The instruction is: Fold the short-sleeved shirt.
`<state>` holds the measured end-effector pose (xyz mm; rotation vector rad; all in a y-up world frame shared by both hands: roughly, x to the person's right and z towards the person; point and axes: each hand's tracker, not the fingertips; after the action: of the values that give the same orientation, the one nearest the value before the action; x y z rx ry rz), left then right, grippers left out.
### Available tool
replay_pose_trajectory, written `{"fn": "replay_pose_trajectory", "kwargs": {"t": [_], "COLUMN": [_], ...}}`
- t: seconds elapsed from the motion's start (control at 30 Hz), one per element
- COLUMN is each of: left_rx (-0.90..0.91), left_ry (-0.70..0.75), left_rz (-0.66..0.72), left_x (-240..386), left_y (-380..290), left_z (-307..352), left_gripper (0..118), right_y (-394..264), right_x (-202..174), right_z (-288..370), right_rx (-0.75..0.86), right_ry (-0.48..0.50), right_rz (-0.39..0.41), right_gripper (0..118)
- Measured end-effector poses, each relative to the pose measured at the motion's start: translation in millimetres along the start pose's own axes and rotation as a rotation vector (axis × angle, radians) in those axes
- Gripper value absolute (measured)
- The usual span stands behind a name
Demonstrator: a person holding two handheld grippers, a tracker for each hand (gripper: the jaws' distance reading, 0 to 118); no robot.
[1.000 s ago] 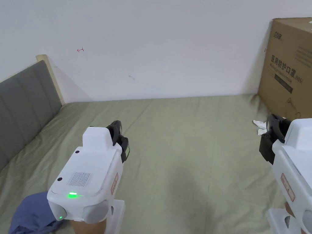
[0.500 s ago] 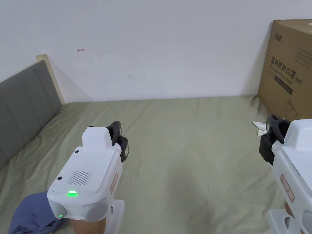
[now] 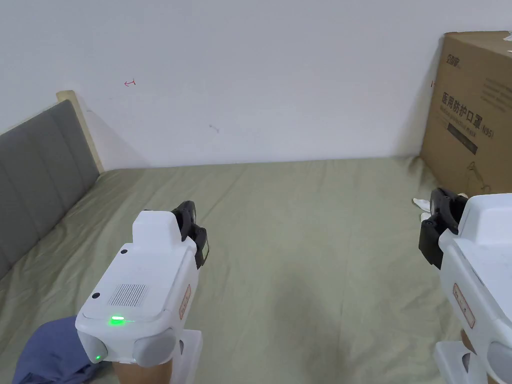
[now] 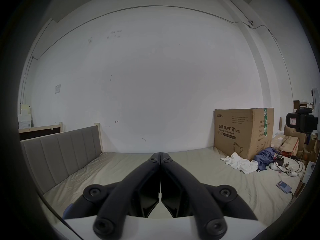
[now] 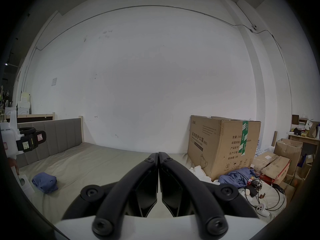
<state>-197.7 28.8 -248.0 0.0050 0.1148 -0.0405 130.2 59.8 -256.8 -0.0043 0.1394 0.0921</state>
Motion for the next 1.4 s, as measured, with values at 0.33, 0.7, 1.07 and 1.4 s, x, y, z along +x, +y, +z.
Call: {"fn": "replay_pose_trajectory", "kwargs": {"t": [0.33,0.7,1.07,1.4], "left_rx": [0.003,0.034,0.044,0.041], "left_ry": [0.008,0.058,0.069,0.074], "left_rz": [0.003,-0.002,-0.003,0.002], "left_x": [-1.0,1.3,1.3,0.2], "left_y": [-1.0,-5.1,-4.7,-4.2], "left_z": [0.2,-0.3,-1.9,-0.7], "left_gripper": [0,75,118,118], "right_y": [1.8,-1.7,-2.8,-2.6], "right_x": [-3.3,-6.7,-9.7,-10.4], "right_z": [0.9,-4.6,-2.6,-1.7], "right_rx": [0.001,-0.018,0.002,0.011], "right_ry": [0.001,0.003,-0.019,-0.029], "right_rz": [0.001,0.000,-0.011,-0.008], "right_gripper": [0,81,118,118]}}
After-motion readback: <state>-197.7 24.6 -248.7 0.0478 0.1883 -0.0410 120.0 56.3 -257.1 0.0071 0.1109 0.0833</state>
